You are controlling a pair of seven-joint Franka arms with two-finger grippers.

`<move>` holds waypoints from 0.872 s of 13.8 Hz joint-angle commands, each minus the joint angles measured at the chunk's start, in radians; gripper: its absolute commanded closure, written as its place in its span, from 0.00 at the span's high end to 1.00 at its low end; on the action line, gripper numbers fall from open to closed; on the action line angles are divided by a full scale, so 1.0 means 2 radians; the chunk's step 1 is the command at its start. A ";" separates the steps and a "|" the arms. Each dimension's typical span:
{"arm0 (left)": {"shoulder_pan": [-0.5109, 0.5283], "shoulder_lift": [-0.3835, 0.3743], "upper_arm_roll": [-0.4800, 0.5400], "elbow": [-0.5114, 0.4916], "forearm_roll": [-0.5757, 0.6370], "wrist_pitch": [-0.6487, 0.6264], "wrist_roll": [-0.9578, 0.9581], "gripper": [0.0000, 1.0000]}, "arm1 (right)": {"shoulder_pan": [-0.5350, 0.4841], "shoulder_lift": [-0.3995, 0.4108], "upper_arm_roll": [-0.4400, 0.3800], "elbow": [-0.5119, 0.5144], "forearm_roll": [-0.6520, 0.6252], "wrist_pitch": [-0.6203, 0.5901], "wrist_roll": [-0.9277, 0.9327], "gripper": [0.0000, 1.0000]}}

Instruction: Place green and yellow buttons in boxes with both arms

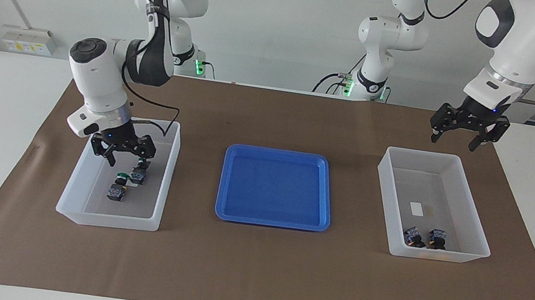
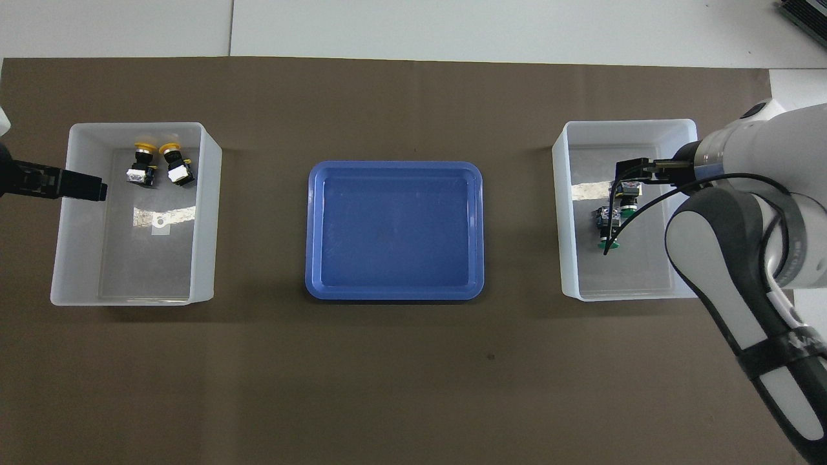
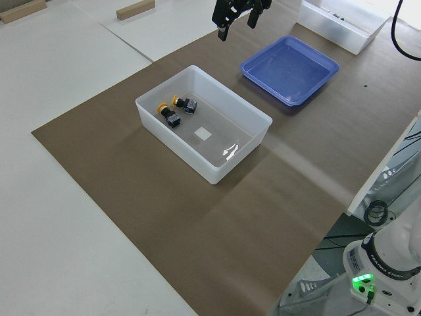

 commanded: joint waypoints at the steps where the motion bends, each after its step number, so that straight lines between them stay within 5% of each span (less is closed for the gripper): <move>1: 0.000 0.005 0.003 0.004 0.008 -0.013 -0.009 1.00 | -0.008 -0.025 0.001 0.037 -0.023 -0.076 0.025 1.00; 7: 0.002 0.003 0.004 0.001 0.009 -0.034 -0.006 1.00 | -0.032 -0.065 -0.003 0.117 -0.028 -0.250 0.045 1.00; 12: -0.006 0.001 0.013 0.010 0.020 -0.045 -0.005 1.00 | -0.054 -0.085 -0.002 0.105 -0.032 -0.275 0.030 1.00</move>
